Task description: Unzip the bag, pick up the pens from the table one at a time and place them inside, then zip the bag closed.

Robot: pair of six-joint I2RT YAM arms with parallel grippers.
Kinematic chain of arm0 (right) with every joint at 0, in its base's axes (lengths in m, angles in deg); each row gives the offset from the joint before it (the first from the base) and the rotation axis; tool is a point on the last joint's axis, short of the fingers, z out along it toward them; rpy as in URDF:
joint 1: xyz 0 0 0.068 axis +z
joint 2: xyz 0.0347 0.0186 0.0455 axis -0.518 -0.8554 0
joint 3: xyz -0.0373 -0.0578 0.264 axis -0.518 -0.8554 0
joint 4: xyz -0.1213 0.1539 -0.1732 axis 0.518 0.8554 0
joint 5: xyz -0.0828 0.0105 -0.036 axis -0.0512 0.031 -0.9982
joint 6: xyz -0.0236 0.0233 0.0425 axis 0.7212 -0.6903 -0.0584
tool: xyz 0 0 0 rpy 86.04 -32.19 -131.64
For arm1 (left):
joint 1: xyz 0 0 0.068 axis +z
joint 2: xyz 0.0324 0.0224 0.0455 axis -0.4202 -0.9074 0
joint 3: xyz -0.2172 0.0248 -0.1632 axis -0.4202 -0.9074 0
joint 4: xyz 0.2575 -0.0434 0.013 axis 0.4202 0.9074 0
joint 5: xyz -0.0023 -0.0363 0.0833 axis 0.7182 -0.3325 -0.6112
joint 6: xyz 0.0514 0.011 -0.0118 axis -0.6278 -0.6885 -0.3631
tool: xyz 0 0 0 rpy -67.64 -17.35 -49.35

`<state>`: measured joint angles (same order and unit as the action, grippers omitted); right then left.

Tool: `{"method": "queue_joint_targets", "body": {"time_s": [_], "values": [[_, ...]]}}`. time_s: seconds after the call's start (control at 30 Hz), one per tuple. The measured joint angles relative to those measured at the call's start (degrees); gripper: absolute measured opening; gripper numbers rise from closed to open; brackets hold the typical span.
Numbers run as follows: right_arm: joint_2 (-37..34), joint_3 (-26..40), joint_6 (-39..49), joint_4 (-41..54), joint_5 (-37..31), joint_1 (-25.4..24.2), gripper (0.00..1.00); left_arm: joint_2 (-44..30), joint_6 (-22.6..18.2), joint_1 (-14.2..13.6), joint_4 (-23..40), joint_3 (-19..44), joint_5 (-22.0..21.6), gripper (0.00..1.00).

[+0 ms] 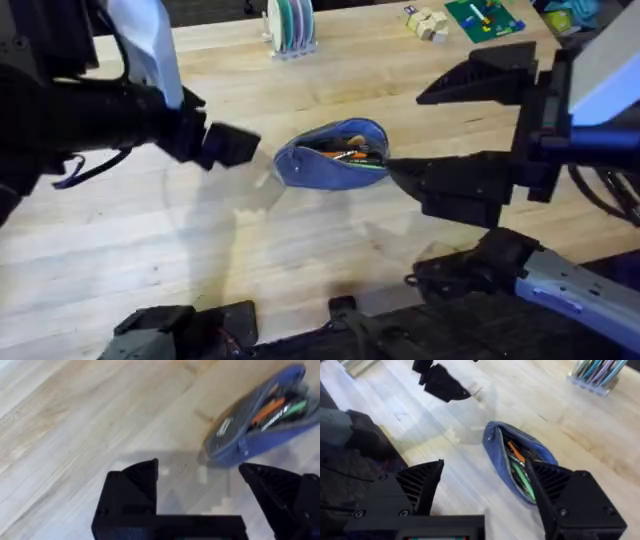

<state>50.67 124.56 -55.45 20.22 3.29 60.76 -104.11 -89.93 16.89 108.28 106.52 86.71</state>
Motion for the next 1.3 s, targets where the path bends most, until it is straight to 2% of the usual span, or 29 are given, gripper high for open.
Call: {"method": "queue_joint_targets", "body": {"time_s": [0.13,0.33,0.47,0.63,0.83,1.07,1.2,1.3], "values": [[0.0,0.0,-4.2,-0.1,0.1,0.0,0.998,0.0,-10.0,2.5,5.0,0.0,2.4,0.992],[-2.0,0.0,-12.6,-0.1,0.1,0.0,0.998,0.0,-24.5,6.6,8.8,0.0,8.1,0.992],[-5.5,0.0,-19.8,-0.1,0.1,0.0,0.998,-0.5,-31.0,9.3,9.3,0.0,9.9,0.992],[-9.9,0.0,-25.9,-0.5,0.1,0.0,0.998,-3.4,-35.9,11.6,9.7,0.0,12.1,0.993],[-13.8,0.0,-28.8,-2.6,0.1,0.0,0.997,-8.1,-42.1,11.6,7.9,0.0,15.7,0.993],[-18.7,0.0,-31.7,-3.4,0.5,0.5,0.998,-14.2,-44.4,11.6,5.1,0.0,16.6,0.993],[-20.3,0.0,-33.2,-4.3,0.0,2.9,0.998,-14.8,-44.7,11.6,4.7,0.0,16.6,0.993],[-20.7,0.0,-35.6,-4.5,-3.2,6.3,0.998,-14.8,-44.8,11.6,4.1,0.0,16.7,0.993]]}}
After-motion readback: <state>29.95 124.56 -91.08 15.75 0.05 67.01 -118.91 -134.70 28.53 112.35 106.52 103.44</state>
